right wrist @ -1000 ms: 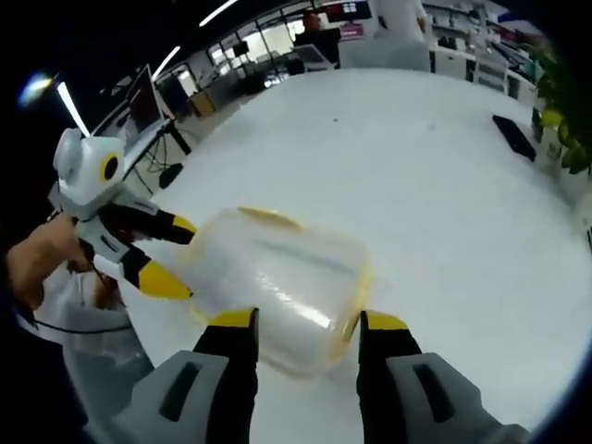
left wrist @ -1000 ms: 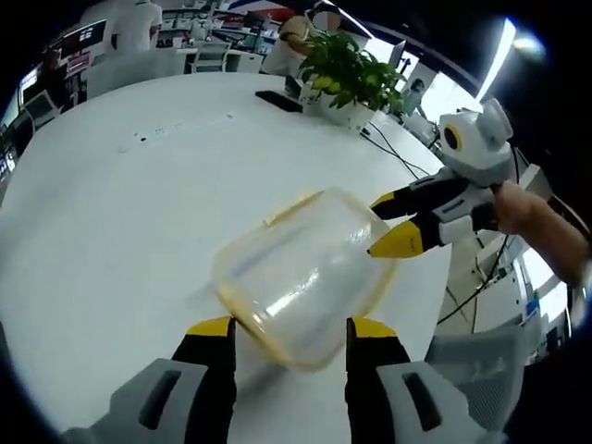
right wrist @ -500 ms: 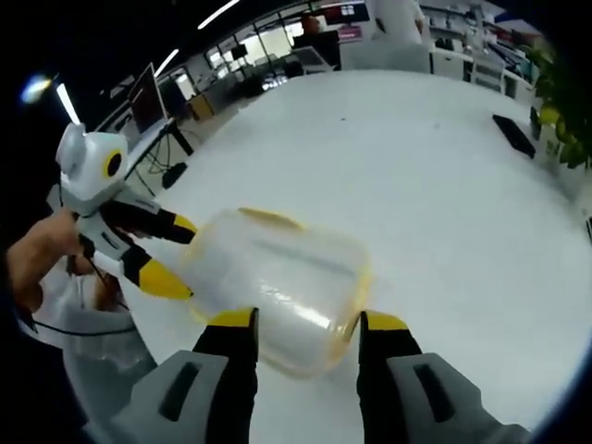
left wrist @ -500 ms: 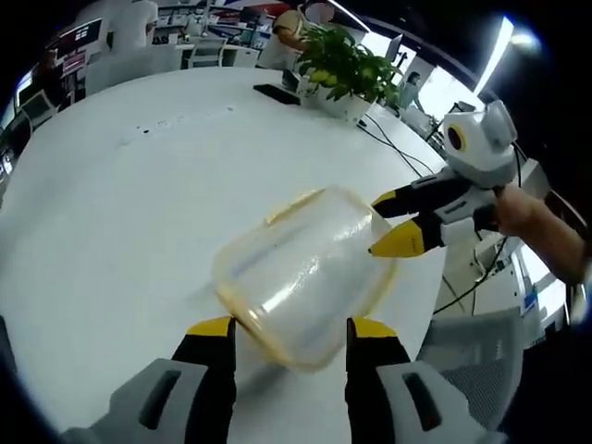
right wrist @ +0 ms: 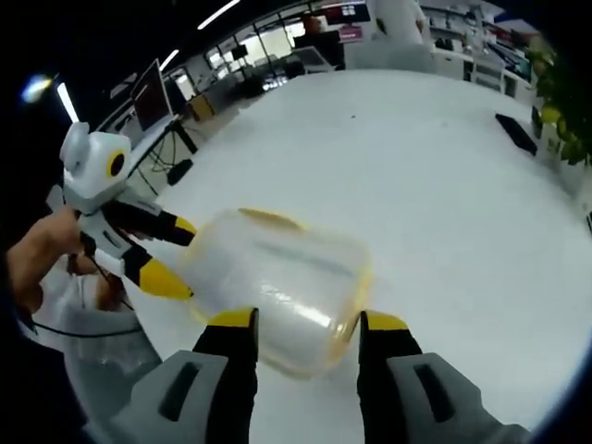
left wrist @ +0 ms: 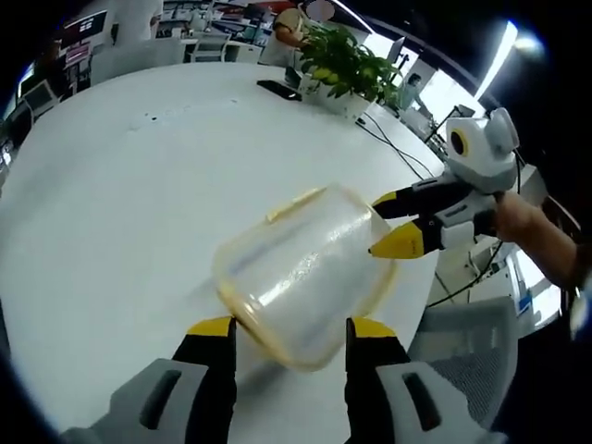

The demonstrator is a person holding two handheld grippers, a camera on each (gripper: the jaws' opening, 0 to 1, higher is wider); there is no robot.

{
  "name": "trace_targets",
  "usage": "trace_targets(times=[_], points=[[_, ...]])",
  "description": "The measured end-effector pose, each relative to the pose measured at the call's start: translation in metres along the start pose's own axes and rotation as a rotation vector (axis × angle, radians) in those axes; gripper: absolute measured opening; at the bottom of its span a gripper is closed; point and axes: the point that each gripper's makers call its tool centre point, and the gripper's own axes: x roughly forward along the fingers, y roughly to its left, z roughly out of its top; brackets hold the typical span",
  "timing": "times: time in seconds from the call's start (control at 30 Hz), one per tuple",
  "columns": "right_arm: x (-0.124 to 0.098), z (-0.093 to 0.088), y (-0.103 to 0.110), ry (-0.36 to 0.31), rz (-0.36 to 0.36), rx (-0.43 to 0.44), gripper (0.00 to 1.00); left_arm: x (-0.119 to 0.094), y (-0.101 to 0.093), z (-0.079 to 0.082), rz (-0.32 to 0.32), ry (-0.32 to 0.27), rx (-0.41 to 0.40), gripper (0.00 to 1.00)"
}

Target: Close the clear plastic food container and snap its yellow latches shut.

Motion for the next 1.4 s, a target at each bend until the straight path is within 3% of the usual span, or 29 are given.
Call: trace_targets(times=[1.4], points=[[0.005,-0.026,0.063,0.007,0.005,-0.009,0.40,-0.041,0.005,-0.057,0.007,0.040,-0.013,0.41]])
